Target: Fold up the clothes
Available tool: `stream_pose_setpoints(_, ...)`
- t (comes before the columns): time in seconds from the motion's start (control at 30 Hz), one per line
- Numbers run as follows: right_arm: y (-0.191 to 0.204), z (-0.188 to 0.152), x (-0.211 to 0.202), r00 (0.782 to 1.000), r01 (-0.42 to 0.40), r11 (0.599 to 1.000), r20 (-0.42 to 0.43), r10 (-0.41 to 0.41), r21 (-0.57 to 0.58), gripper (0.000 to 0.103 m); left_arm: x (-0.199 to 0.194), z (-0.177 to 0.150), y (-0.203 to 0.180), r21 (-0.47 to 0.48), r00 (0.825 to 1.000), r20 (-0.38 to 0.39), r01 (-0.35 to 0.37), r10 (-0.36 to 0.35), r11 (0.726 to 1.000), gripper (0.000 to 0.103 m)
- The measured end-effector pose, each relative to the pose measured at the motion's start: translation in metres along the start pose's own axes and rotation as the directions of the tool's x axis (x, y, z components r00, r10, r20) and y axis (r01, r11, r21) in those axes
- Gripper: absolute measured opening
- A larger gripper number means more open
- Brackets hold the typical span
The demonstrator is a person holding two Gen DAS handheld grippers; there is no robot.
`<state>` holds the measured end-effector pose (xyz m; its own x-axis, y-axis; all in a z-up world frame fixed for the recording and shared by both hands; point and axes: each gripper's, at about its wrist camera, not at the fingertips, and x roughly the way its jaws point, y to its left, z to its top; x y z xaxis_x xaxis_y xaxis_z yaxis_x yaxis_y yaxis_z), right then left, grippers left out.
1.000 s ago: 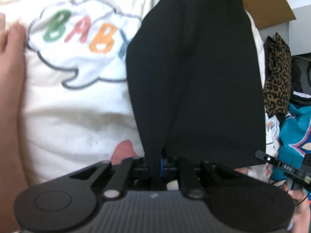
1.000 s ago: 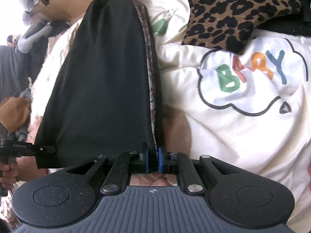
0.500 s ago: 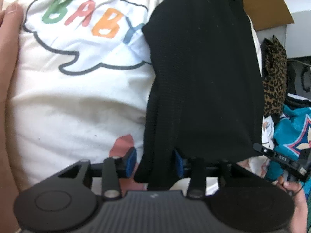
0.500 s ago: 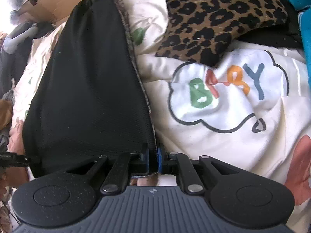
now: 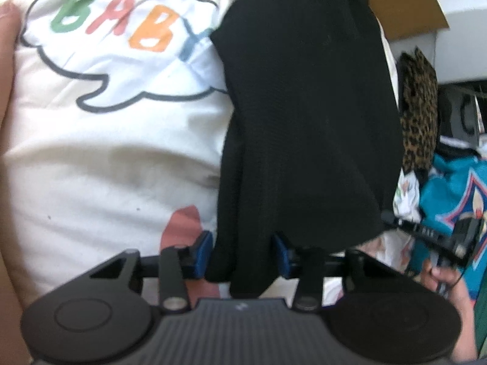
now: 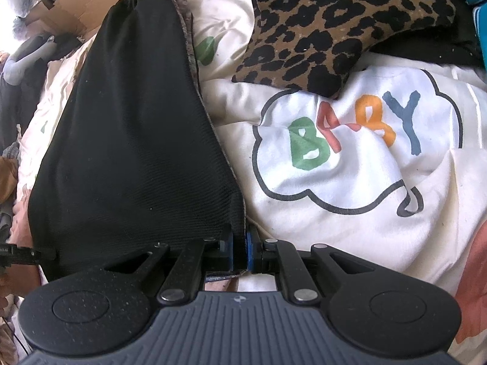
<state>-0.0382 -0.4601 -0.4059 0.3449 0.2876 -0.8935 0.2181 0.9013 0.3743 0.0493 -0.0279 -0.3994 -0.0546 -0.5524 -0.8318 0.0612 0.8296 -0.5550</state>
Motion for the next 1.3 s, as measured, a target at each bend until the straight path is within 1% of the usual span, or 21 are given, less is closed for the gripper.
stream_pose_setpoints(0.03, -0.001, 0.001, 0.000, 1.000, -0.003, 1.000, -0.001, 0.003, 0.003, 0.007, 0.001, 0.001, -0.003, 0.026, 1.000, -0.010, -0.006, 0.007, 1.000, 0.044)
stream_pose_setpoints(0.13, -0.002, 0.002, 0.000, 1.000, -0.008, 1.000, -0.002, 0.008, 0.000, 0.007, 0.004, -0.001, -0.011, 0.078, 0.999, -0.040, -0.021, 0.024, 0.997, 0.022)
stream_pose_setpoints(0.17, -0.002, 0.002, -0.001, 1.000, -0.009, 1.000, -0.002, 0.009, -0.003, 0.007, 0.012, -0.002, -0.024, 0.081, 0.999, -0.041, -0.020, 0.024, 0.996, 0.015)
stream_pose_setpoints(0.2, -0.002, 0.002, -0.001, 1.000, -0.009, 1.000, -0.003, 0.009, -0.007, 0.007, 0.020, -0.003, -0.036, 0.084, 0.999, -0.041, -0.020, 0.024, 0.996, 0.014)
stream_pose_setpoints(0.23, -0.002, 0.002, -0.001, 1.000, -0.008, 1.000, -0.003, 0.008, -0.011, 0.007, 0.022, -0.016, -0.039, 0.093, 0.998, -0.045, -0.034, 0.038, 0.995, 0.014)
stream_pose_setpoints(0.27, -0.001, 0.003, -0.001, 1.000, -0.008, 1.000, -0.005, 0.008, -0.014, 0.007, 0.012, -0.029, -0.025, 0.100, 0.997, -0.051, -0.047, 0.053, 0.994, 0.014)
stream_pose_setpoints(0.3, -0.001, 0.004, -0.002, 1.000, -0.007, 1.000, -0.007, 0.007, -0.018, 0.007, 0.001, -0.042, -0.011, 0.107, 0.996, -0.058, -0.061, 0.067, 0.992, 0.015)
stream_pose_setpoints(0.37, 0.000, 0.005, -0.002, 1.000, -0.003, 1.000, -0.013, 0.003, -0.027, 0.008, 0.002, -0.038, -0.011, 0.094, 0.995, -0.053, -0.078, 0.083, 0.993, 0.027)
stream_pose_setpoints(0.4, 0.001, 0.006, -0.002, 1.000, -0.001, 0.999, -0.015, 0.001, -0.032, 0.008, 0.003, -0.033, -0.009, 0.086, 0.995, -0.050, -0.086, 0.090, 0.993, 0.030)
stream_pose_setpoints(0.47, 0.002, 0.009, -0.004, 1.000, 0.002, 0.999, -0.014, -0.003, -0.038, 0.009, 0.000, -0.029, -0.008, 0.081, 0.995, -0.031, -0.096, 0.099, 0.992, 0.050)
stream_pose_setpoints(0.53, 0.002, 0.010, -0.009, 1.000, 0.008, 0.999, -0.002, -0.008, -0.043, 0.014, -0.002, -0.025, -0.007, 0.078, 0.994, -0.001, -0.112, 0.112, 0.991, 0.057)
stream_pose_setpoints(0.6, 0.001, 0.011, -0.016, 1.000, 0.016, 0.999, 0.021, -0.015, -0.044, 0.024, -0.001, -0.021, -0.005, 0.077, 0.993, 0.023, -0.113, 0.112, 0.991, 0.057)
stream_pose_setpoints(0.67, -0.001, 0.012, -0.023, 0.999, 0.014, 0.999, 0.051, -0.012, -0.042, 0.030, 0.002, -0.017, -0.003, 0.074, 0.994, 0.035, -0.106, 0.104, 0.992, 0.057)
stream_pose_setpoints(0.73, -0.001, 0.016, -0.025, 0.998, 0.000, 0.999, 0.069, 0.004, -0.052, 0.032, 0.005, -0.016, 0.000, 0.068, 0.996, 0.047, -0.082, 0.079, 0.994, 0.057)
stream_pose_setpoints(0.8, -0.001, 0.021, -0.022, 0.997, -0.012, 0.998, 0.069, 0.016, -0.069, 0.041, 0.007, -0.015, 0.002, 0.063, 0.997, 0.058, -0.057, 0.054, 0.996, 0.057)
stream_pose_setpoints(0.93, 0.014, 0.027, -0.003, 0.999, -0.035, 0.993, 0.037, 0.040, -0.115, 0.041, 0.017, -0.017, 0.004, 0.043, 0.998, 0.064, -0.005, 0.002, 0.999, 0.057)
stream_pose_setpoints(0.97, 0.016, 0.029, 0.002, 0.999, -0.034, 0.992, 0.029, 0.038, -0.125, 0.041, 0.012, -0.017, 0.008, 0.041, 0.998, 0.064, 0.003, -0.006, 0.999, 0.053)
stream_pose_setpoints(1.0, 0.017, 0.030, 0.006, 0.999, -0.034, 0.991, 0.022, 0.038, -0.133, 0.041, 0.022, -0.019, 0.004, 0.042, 0.998, 0.061, 0.010, -0.013, 0.999, 0.047)
stream_pose_setpoints(1.03, 0.017, 0.031, 0.007, 0.999, -0.040, 0.990, 0.018, 0.043, -0.134, 0.041, 0.027, -0.020, 0.004, 0.039, 0.999, 0.034, 0.026, -0.027, 0.999, 0.024)
stream_pose_setpoints(1.07, 0.016, 0.032, 0.008, 0.999, -0.046, 0.990, 0.014, 0.048, -0.134, 0.042, 0.032, -0.022, 0.003, 0.035, 0.999, 0.008, 0.042, -0.042, 0.999, 0.010)
stream_pose_setpoints(1.3, 0.013, 0.036, 0.013, 0.996, -0.086, 0.986, -0.015, 0.085, -0.140, 0.041, 0.018, -0.029, 0.011, 0.028, 1.000, 0.014, 0.013, -0.013, 1.000, 0.006)
